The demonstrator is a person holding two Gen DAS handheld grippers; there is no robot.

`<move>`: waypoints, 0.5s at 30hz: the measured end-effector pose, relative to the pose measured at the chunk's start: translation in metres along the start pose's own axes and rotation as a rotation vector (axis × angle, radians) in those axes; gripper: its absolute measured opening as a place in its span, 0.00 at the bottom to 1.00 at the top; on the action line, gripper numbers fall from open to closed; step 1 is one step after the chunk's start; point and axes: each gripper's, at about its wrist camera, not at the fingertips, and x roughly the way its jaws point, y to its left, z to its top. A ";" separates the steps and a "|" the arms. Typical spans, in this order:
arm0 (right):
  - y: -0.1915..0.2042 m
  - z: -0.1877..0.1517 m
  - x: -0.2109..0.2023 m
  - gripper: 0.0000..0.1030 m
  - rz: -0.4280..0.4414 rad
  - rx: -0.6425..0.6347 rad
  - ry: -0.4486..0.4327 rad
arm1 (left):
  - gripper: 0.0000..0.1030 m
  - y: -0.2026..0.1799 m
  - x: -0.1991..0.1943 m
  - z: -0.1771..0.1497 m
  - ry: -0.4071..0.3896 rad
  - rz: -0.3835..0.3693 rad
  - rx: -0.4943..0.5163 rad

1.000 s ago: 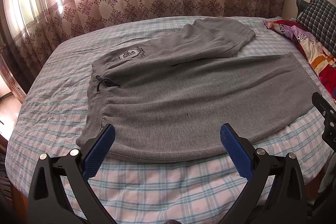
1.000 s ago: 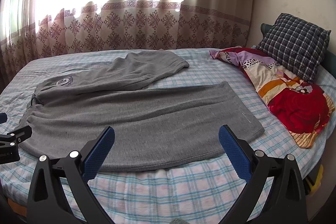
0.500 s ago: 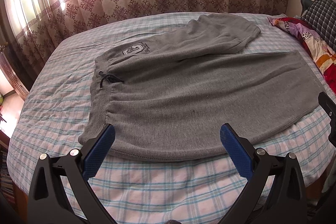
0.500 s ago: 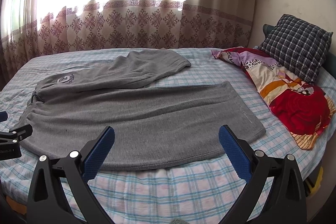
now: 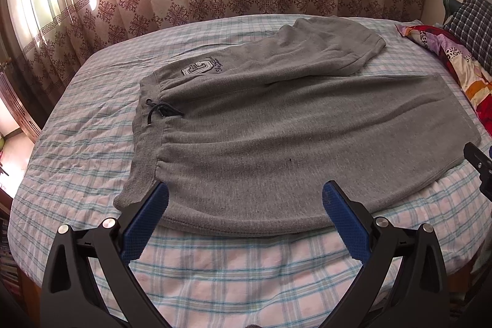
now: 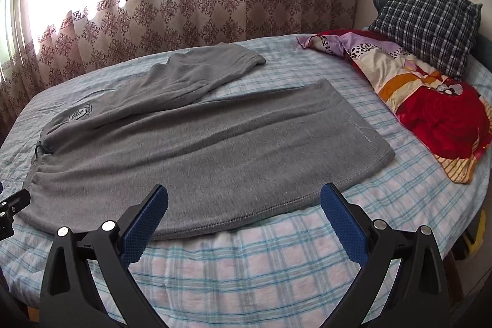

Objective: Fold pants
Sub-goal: 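Move the left tool to the waistband cuff and close on it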

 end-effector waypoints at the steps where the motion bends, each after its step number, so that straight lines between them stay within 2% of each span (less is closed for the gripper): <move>1: 0.000 0.000 -0.002 0.95 -0.007 -0.007 -0.012 | 0.98 0.003 0.004 0.000 0.017 -0.001 -0.008; 6: 0.002 -0.001 -0.001 0.95 -0.017 -0.032 -0.011 | 0.97 0.026 0.023 -0.004 0.095 -0.025 -0.095; 7: 0.002 -0.001 0.001 0.95 -0.014 -0.033 -0.003 | 0.93 0.030 0.026 -0.004 0.106 -0.029 -0.111; 11: 0.002 -0.002 0.004 0.95 -0.011 -0.038 0.011 | 0.89 0.057 0.045 -0.010 0.170 -0.059 -0.214; 15: 0.004 -0.003 0.006 0.95 -0.010 -0.048 0.017 | 0.79 0.080 0.062 -0.015 0.229 -0.076 -0.305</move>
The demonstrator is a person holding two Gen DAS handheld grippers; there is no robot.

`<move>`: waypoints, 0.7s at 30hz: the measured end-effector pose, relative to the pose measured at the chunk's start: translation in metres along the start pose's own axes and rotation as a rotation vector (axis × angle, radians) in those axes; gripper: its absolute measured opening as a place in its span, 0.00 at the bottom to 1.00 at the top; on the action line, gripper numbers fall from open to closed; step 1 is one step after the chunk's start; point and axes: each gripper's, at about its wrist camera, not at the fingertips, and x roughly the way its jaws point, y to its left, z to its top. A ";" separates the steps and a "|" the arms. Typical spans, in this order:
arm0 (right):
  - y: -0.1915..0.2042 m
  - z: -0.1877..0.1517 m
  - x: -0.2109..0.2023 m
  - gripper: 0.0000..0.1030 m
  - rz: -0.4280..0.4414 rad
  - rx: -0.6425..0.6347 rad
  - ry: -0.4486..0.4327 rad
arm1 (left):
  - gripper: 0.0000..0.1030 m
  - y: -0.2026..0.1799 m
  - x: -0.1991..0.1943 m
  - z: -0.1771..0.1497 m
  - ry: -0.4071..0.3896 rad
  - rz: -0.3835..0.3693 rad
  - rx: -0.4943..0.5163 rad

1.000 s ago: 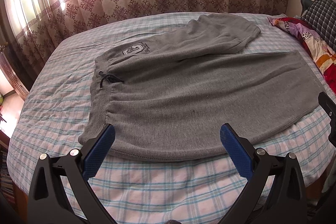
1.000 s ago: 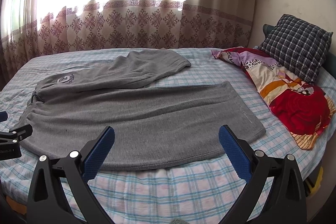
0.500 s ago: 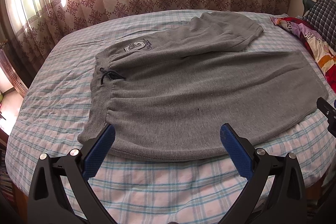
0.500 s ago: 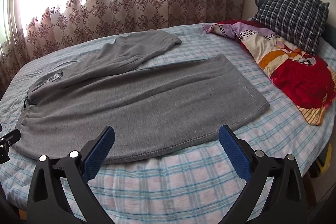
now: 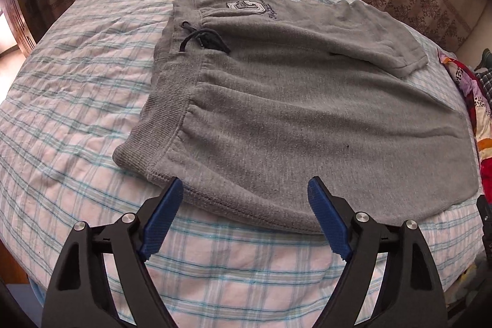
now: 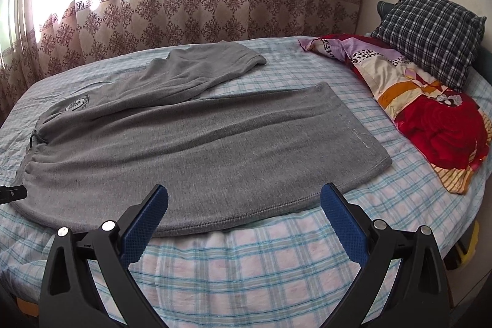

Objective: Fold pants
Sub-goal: 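Move the left tool to the waistband cuff and close on it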

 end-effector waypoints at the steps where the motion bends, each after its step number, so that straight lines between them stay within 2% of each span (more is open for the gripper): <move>1: 0.000 0.000 0.001 0.95 0.003 -0.001 0.004 | 0.77 0.006 0.004 0.001 0.016 -0.006 -0.025; 6: -0.002 -0.002 0.009 0.95 0.010 0.011 0.037 | 0.71 0.033 0.021 0.002 0.087 -0.062 -0.150; 14: -0.009 -0.005 0.018 0.95 0.002 0.038 0.076 | 0.65 0.050 0.025 0.005 0.110 -0.131 -0.256; 19: -0.010 -0.006 0.023 0.95 0.009 0.038 0.092 | 0.65 0.059 0.013 -0.001 0.097 -0.064 -0.308; 21: -0.009 -0.007 0.024 0.95 0.011 0.035 0.096 | 0.65 0.066 0.013 -0.005 0.104 -0.069 -0.332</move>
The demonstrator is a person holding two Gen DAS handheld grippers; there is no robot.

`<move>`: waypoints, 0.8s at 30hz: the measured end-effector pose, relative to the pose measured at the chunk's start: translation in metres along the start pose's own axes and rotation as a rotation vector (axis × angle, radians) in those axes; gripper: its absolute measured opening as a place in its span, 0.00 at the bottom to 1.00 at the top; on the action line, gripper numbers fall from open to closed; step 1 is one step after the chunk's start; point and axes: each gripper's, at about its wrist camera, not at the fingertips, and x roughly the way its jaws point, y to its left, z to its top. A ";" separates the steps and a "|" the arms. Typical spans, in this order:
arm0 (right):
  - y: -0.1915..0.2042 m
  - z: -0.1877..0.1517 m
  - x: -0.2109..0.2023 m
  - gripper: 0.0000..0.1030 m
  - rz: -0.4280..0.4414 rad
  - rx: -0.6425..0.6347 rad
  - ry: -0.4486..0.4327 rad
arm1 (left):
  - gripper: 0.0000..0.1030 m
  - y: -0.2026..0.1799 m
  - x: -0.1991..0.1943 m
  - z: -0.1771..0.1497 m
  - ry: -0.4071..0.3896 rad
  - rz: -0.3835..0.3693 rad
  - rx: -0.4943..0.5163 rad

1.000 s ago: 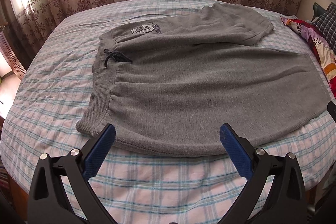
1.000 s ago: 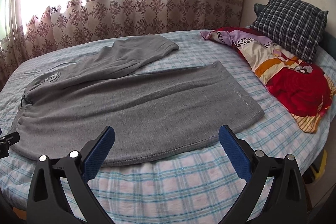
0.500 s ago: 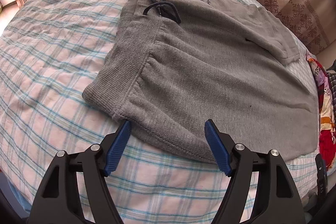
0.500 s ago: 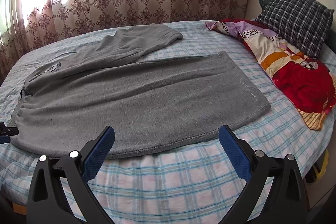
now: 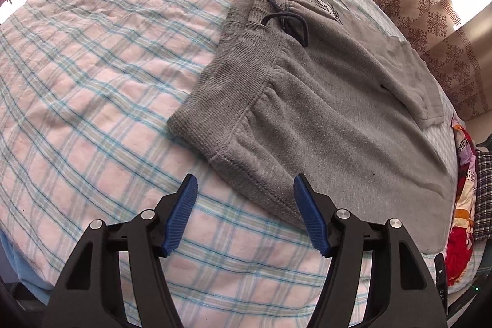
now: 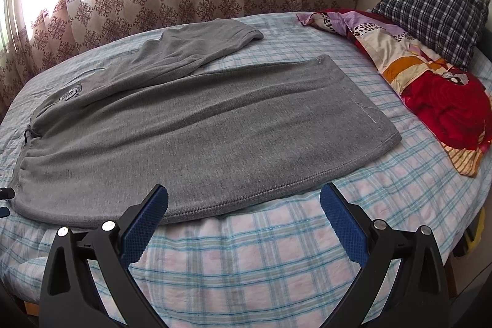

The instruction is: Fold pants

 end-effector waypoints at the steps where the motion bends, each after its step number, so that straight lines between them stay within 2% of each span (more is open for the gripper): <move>1: 0.000 0.000 0.001 0.95 0.003 0.001 0.005 | 0.65 0.003 0.002 0.002 0.008 -0.013 -0.016; 7: -0.005 0.002 0.006 0.95 0.009 0.018 0.023 | 0.65 0.009 0.018 0.019 0.022 -0.113 -0.102; 9: -0.014 0.005 0.010 0.95 0.032 0.059 0.044 | 0.63 0.006 0.024 0.025 0.037 -0.144 -0.140; 10: -0.022 0.007 0.013 0.95 0.046 0.095 0.059 | 0.52 0.006 0.026 0.026 0.041 -0.147 -0.151; 11: -0.031 0.010 0.015 0.95 0.054 0.138 0.071 | 0.47 0.005 0.028 0.027 0.047 -0.141 -0.158; 13: -0.056 0.017 0.019 0.95 0.030 0.223 0.078 | 0.17 0.007 0.029 0.026 0.057 -0.147 -0.162; 16: -0.096 0.026 0.021 0.95 -0.011 0.322 0.059 | 0.11 0.011 0.027 0.025 0.056 -0.166 -0.170; 18: -0.120 0.030 0.021 0.95 -0.024 0.378 0.036 | 0.11 0.008 0.021 0.026 0.042 -0.168 -0.155; 21: -0.151 0.032 0.031 0.86 -0.030 0.447 0.044 | 0.10 0.005 0.007 0.025 0.013 -0.175 -0.124; 24: -0.175 0.031 0.047 0.69 0.000 0.513 0.083 | 0.10 0.004 -0.003 0.025 -0.001 -0.177 -0.098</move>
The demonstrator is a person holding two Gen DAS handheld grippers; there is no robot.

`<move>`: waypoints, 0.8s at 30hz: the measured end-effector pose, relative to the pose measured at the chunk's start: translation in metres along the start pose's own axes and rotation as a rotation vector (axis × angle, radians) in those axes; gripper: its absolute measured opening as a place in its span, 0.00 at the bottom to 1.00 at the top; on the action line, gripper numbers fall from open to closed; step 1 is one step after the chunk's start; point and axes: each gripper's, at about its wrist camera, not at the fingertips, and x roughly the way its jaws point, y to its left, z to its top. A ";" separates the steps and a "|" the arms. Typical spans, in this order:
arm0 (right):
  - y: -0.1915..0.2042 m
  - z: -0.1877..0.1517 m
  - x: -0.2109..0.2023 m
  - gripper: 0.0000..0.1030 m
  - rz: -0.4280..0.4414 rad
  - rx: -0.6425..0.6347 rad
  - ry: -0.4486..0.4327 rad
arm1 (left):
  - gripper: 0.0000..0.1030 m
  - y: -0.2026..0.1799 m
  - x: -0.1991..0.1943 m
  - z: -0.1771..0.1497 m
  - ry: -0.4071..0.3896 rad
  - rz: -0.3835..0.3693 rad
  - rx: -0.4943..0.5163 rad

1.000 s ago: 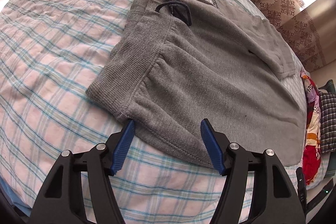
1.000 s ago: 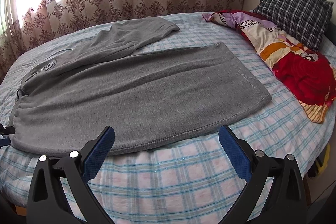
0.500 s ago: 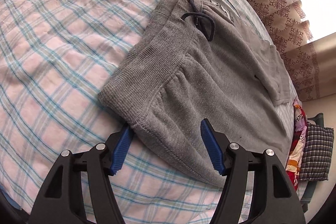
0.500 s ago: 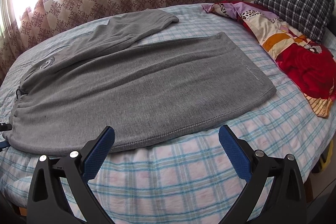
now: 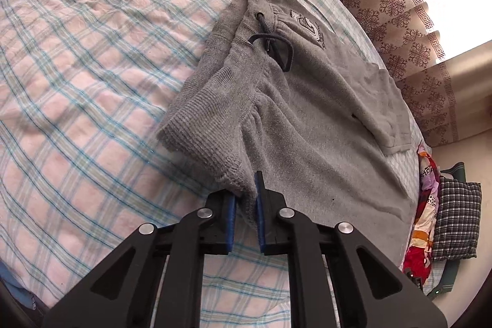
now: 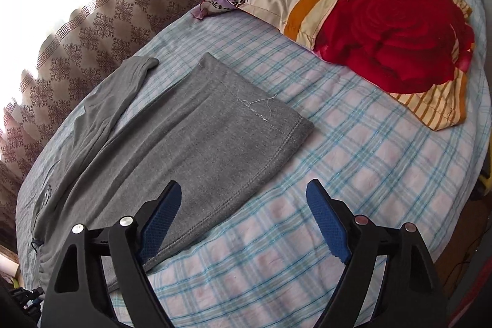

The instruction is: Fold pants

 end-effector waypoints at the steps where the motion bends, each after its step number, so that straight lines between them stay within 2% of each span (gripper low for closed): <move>1: -0.005 0.003 0.006 0.66 0.008 0.016 0.015 | 0.10 -0.003 0.000 0.000 0.003 0.004 0.000; 9: -0.021 0.027 0.056 0.45 0.002 0.061 0.044 | 0.10 0.002 -0.001 -0.001 0.009 0.018 0.004; 14: -0.021 0.037 0.066 0.20 -0.028 0.045 0.034 | 0.10 0.001 0.000 0.000 0.012 0.031 0.020; 17: -0.017 0.039 0.054 0.15 -0.024 0.023 0.009 | 0.10 0.000 -0.002 0.001 0.013 0.027 0.023; 24: -0.004 0.039 -0.002 0.13 -0.074 -0.068 -0.086 | 0.10 -0.001 -0.031 0.000 -0.041 0.027 0.079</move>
